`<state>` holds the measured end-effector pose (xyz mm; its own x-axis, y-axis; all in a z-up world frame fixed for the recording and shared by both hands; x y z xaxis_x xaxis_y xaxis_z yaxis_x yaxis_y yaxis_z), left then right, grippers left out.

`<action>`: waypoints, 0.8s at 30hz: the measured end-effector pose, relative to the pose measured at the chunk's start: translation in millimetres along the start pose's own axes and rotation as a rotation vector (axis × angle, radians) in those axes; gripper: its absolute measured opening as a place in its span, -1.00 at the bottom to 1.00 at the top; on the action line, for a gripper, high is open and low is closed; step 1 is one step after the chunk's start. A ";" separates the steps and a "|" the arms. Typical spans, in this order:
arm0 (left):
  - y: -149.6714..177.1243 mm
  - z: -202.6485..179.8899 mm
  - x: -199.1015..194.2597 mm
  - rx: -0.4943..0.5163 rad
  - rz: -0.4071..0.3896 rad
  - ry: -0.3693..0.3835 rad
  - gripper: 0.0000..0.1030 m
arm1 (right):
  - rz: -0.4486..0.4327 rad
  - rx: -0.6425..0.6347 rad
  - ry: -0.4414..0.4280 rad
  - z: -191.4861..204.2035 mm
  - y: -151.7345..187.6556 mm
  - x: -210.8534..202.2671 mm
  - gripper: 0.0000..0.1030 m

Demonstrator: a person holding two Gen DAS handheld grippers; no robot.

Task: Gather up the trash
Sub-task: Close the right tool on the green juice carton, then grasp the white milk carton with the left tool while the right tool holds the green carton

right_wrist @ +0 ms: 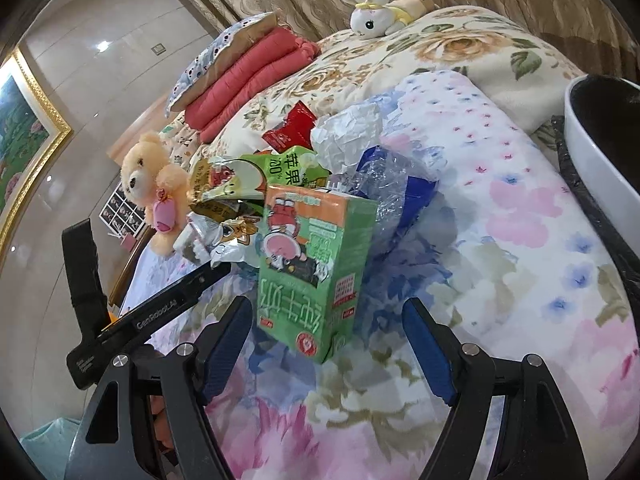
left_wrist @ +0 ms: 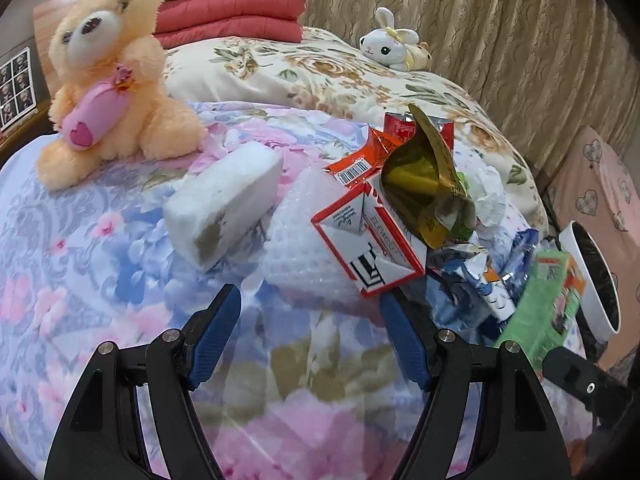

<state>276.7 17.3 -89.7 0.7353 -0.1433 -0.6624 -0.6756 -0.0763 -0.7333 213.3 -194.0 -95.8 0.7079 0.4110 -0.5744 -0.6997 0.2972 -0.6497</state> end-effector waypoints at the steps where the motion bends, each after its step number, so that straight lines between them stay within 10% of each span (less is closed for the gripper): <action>1: -0.7 -0.8 0.7 0.002 -0.002 0.006 0.21 | 0.002 0.005 0.000 -0.7 -0.6 2.1 0.44; 6: 1.4 -4.9 -0.7 0.014 0.005 0.036 -0.89 | 0.010 0.007 -0.025 1.4 -0.8 6.2 -0.28; 24: 35.3 -17.7 -62.3 -0.029 -0.028 0.091 -0.93 | 0.013 -0.049 -0.047 3.3 15.9 -31.2 -0.35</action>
<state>206.1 6.1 -71.6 0.7469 -0.2301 -0.6239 -0.6569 -0.1098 -0.7459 179.8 -199.3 -86.6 0.6927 0.4547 -0.5598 -0.7024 0.2494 -0.6666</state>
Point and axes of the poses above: each gripper's, at about its wrist camera, not at the fingertips, and x roughly the way its jaws point, z to its left, y to its underside, the point moved 4 cm from there along x, roughly the way its jaws point, and after that the axes turned 5 degrees about -z, right-handed, at the moved point
